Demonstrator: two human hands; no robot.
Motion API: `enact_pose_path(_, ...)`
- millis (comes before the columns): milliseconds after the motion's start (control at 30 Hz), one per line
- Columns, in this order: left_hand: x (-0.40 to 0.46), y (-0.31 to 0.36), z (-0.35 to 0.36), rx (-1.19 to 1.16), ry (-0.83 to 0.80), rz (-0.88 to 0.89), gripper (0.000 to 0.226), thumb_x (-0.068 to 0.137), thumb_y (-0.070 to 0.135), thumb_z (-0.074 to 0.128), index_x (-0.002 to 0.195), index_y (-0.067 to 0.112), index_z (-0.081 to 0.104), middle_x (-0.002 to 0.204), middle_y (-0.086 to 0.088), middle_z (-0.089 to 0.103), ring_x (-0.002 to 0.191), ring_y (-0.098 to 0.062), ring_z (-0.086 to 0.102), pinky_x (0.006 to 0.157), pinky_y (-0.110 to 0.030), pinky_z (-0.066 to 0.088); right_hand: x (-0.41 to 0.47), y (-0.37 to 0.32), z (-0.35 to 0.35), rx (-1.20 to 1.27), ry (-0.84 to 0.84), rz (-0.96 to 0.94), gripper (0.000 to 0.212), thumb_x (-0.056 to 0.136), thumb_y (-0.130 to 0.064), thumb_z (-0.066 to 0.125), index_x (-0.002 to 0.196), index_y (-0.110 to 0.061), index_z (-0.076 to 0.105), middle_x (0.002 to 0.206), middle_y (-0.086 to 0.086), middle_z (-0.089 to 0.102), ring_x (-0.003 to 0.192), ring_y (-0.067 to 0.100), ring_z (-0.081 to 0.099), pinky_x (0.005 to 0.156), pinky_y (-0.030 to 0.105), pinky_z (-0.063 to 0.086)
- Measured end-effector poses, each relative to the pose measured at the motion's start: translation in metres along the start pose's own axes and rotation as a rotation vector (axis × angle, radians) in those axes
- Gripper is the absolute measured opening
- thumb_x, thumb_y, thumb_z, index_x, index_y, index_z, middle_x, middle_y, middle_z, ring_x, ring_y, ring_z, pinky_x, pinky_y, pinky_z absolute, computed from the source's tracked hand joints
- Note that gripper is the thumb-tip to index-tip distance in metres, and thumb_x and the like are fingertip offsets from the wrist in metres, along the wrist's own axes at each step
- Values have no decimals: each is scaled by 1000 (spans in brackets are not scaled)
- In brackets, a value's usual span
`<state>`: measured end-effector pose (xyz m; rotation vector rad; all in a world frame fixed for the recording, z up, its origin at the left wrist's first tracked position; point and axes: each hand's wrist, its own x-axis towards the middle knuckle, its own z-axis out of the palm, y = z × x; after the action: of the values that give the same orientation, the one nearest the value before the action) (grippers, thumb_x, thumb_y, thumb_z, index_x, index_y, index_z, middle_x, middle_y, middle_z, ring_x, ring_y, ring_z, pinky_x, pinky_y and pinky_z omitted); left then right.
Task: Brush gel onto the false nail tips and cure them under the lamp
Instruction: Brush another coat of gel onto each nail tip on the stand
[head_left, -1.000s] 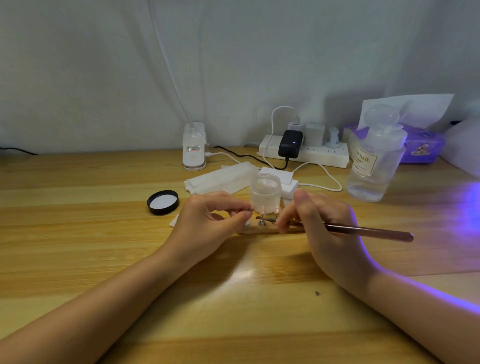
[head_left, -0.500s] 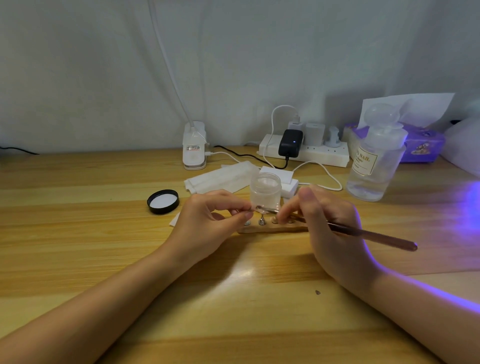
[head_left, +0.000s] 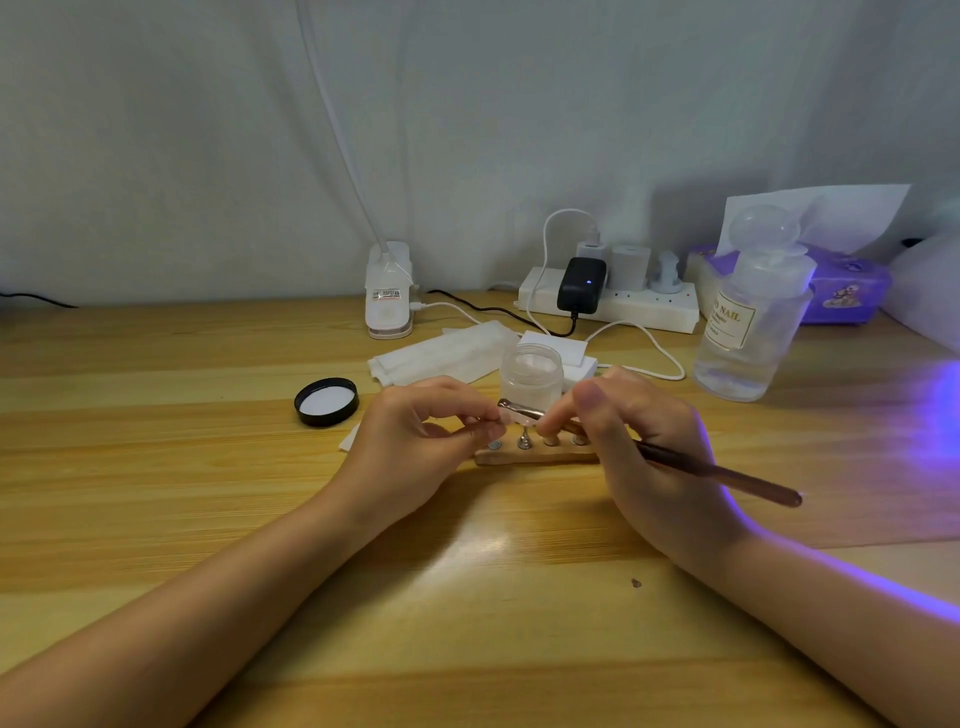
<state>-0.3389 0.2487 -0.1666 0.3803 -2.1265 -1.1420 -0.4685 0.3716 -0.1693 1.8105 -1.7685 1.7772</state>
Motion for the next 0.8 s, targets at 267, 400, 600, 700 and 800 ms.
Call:
enact_pose_path(267, -1, -1, -1, -23, 12, 7, 15, 71, 8, 71, 80, 20, 73, 80, 0, 69, 80, -17, 63, 65, -36, 56, -3, 0, -1, 136, 30, 124, 44, 88, -38, 36, 58, -19, 62, 58, 6, 61, 60, 7, 58, 63, 22, 46)
enact_pose_path(400, 0, -2, -2, -34, 17, 21, 12, 70, 13, 71, 79, 21, 73, 80, 2, 69, 80, -14, 64, 64, -28, 56, 0, -3, -2, 62, 71, 93, 33, 87, -37, 39, 67, -22, 61, 65, -3, 62, 67, 1, 57, 65, 9, 39)
enact_pose_path(600, -1, -2, -3, -1, 17, 6, 5, 69, 24, 70, 74, 26, 70, 74, 15, 65, 70, -3, 55, 62, -17, 46, 2, -3, -4, 5, 81, 121, 27, 84, -38, 52, 83, -13, 64, 75, -5, 63, 72, -8, 54, 65, 3, 38)
enact_pose_path(700, 0, -1, -2, 19, 22, -32, 6, 68, 25, 72, 73, 23, 69, 68, 16, 64, 63, 2, 51, 56, -11, 40, 3, 0, -3, -8, 77, 144, 22, 89, -34, 54, 86, -15, 64, 77, -8, 64, 74, -7, 56, 68, 4, 40)
enact_pose_path(800, 0, -1, -1, -5, -8, -73, 11, 67, 16, 77, 67, 22, 67, 65, 14, 64, 61, 3, 50, 52, -7, 37, 4, -1, -2, 46, 73, 173, 28, 89, -45, 43, 87, -24, 61, 79, -10, 66, 75, 1, 61, 69, 17, 48)
